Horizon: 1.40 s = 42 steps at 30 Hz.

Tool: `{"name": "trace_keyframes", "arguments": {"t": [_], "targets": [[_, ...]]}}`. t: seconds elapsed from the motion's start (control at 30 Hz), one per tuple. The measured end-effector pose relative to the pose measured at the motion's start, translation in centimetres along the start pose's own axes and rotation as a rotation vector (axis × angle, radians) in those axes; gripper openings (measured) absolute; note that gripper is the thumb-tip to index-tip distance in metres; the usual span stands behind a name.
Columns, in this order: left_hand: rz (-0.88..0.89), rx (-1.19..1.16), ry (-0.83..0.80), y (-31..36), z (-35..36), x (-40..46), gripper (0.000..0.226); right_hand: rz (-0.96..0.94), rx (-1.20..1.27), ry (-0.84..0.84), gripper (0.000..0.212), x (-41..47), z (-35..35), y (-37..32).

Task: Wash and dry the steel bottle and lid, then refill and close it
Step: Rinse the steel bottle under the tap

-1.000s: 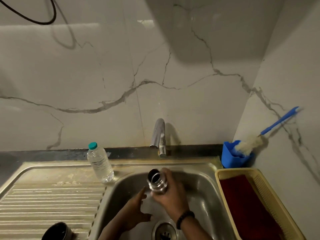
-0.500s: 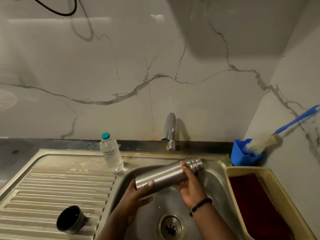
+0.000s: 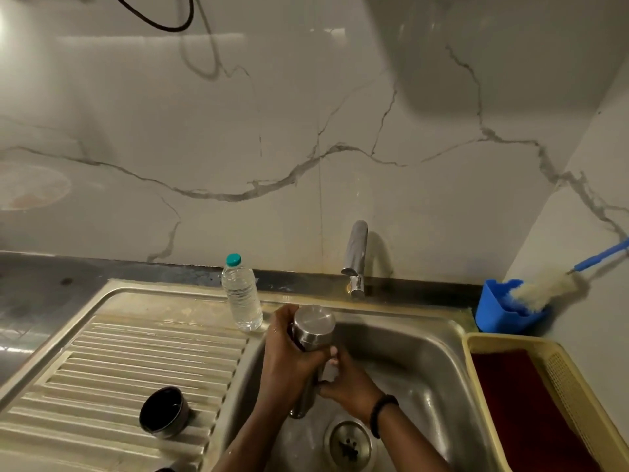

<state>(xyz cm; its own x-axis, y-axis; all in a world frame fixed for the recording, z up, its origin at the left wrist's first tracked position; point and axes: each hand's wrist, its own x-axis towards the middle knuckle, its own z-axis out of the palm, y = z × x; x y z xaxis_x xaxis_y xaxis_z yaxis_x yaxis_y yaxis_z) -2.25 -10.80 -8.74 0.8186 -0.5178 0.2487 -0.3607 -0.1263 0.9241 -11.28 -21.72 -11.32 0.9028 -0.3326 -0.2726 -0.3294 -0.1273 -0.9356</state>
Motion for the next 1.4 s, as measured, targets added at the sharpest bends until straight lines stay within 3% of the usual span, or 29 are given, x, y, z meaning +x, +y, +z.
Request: {"name": "trace_keyframes", "arguments": {"t": [0.07,0.2,0.33,0.5,0.6,0.7,0.8,0.93,1.1,1.17,1.27,1.4], "targets": [[0.008,-0.018,0.034,0.0,-0.4,-0.3,0.077,-0.056,-0.043,-0.047,0.047,-0.2,0.4,-1.5],[-0.006,-0.059,0.048,0.2,-2.1,-0.2,0.078,-0.121,-0.025,0.11,0.051,0.6,1.8,-3.2],[-0.003,-0.091,0.026,1.1,-4.6,0.1,0.072,-0.164,-0.022,0.131,0.056,1.2,3.1,-4.5],[-0.06,-0.087,0.13,1.1,-8.4,0.8,0.021,-0.215,0.019,0.104,0.068,2.2,4.8,-7.5],[-0.154,-0.067,0.268,-0.2,-11.3,1.4,0.008,-0.237,-0.049,0.126,0.07,2.8,5.8,-9.1],[-0.206,-0.015,0.289,-1.8,-13.6,1.3,0.003,-0.259,-0.096,0.108,0.073,3.9,7.5,-10.3],[-0.223,0.058,0.283,-3.5,-16.1,0.5,0.007,-0.293,-0.156,0.111,0.073,5.4,9.4,-11.5],[-0.306,0.201,0.144,-5.2,-19.4,-1.4,0.022,-0.307,-0.223,0.087,0.07,6.9,11.7,-12.5],[-0.422,0.256,-0.195,-9.0,-23.2,-4.2,0.097,-0.287,-0.258,0.06,0.067,7.9,13.6,-12.3],[-0.409,0.305,-0.29,-10.1,-23.8,-4.6,0.108,-0.288,-0.259,0.057,0.067,8.3,14.1,-12.3],[-0.325,0.377,-0.312,-10.3,-23.7,-5.0,0.108,-0.281,-0.247,0.041,0.07,9.0,14.8,-12.5],[-0.252,0.35,-0.223,-10.2,-23.4,-5.4,0.082,-0.267,-0.219,0.001,0.074,9.2,15.3,-12.3]]}}
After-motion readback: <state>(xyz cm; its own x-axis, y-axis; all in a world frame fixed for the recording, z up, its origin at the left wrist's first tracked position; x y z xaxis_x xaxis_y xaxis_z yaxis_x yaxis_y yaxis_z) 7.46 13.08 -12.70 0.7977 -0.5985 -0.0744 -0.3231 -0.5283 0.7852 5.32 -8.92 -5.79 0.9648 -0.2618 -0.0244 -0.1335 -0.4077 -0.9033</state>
